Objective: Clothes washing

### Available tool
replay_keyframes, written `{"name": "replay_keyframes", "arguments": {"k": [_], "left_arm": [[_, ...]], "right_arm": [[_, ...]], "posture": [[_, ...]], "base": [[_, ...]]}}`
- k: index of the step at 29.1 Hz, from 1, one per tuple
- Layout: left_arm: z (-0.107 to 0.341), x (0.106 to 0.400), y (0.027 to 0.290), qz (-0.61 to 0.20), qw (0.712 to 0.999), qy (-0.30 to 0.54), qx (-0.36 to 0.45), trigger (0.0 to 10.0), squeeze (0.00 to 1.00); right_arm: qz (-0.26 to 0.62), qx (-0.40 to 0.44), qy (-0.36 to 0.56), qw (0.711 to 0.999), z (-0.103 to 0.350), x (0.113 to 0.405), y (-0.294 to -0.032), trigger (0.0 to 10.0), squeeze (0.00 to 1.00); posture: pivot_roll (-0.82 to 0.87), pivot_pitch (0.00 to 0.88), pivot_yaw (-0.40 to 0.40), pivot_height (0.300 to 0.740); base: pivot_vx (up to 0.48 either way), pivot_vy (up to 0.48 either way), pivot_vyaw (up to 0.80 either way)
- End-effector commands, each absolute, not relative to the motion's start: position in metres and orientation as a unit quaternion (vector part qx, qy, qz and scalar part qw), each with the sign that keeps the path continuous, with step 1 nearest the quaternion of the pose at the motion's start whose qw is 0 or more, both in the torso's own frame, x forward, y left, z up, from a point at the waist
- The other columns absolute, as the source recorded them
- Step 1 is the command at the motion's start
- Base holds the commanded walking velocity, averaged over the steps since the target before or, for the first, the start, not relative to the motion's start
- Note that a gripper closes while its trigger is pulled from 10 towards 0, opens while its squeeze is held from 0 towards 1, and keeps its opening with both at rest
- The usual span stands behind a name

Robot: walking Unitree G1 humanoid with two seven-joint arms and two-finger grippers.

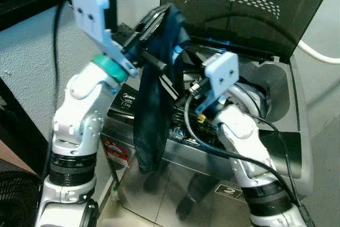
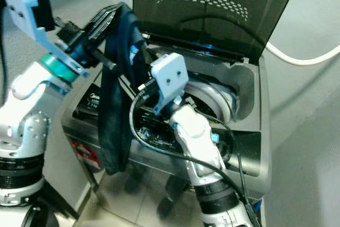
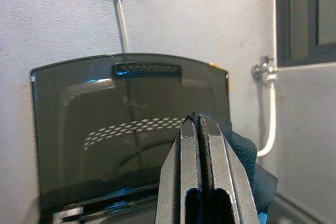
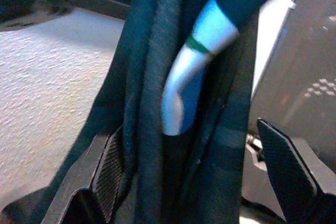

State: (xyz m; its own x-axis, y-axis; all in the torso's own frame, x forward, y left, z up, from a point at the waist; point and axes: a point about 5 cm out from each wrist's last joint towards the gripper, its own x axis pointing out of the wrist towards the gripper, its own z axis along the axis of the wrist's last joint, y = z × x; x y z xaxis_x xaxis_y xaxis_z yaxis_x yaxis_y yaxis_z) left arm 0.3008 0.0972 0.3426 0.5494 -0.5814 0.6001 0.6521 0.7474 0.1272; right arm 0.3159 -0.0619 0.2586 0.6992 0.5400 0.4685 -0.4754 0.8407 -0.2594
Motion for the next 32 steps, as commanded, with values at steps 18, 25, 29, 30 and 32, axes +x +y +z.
{"name": "replay_keyframes", "arguments": {"k": [18, 25, 29, 30, 32], "left_arm": [[0.324, 0.297, 0.092, -0.363, 0.883, -0.271, -0.123, 10.0, 0.00], [0.316, 0.297, 0.097, -0.350, 0.893, -0.255, -0.123, 10.0, 0.00], [0.300, 0.296, 0.106, -0.334, 0.907, -0.222, -0.127, 10.0, 0.00], [0.297, 0.295, 0.108, -0.331, 0.909, -0.215, -0.131, 10.0, 0.00], [0.293, 0.294, 0.110, -0.329, 0.911, -0.208, -0.134, 10.0, 0.00]], "right_arm": [[0.167, 0.044, -0.303, 0.937, 0.277, 0.334, -0.068, 0.0, 0.00], [0.151, 0.034, -0.318, 0.935, 0.280, 0.335, -0.075, 0.0, 0.00], [0.085, 0.044, -0.337, 0.937, 0.289, 0.340, -0.093, 0.0, 0.00], [0.074, 0.046, -0.337, 0.937, 0.291, 0.342, -0.097, 0.0, 0.00], [0.062, 0.047, -0.338, 0.938, 0.292, 0.343, -0.101, 0.0, 0.00]], "posture": [[0.21, 0.004, -0.021, 0.740], [0.21, 0.007, -0.020, 0.740], [0.21, 0.006, -0.019, 0.740], [0.21, 0.006, -0.019, 0.740], [0.20, 0.010, -0.014, 0.740]], "base": [[0.000, 0.000, 0.00], [0.000, 0.000, 0.00], [0.000, 0.000, 0.00], [0.000, 0.000, 0.00], [0.000, 0.000, 0.00]]}}
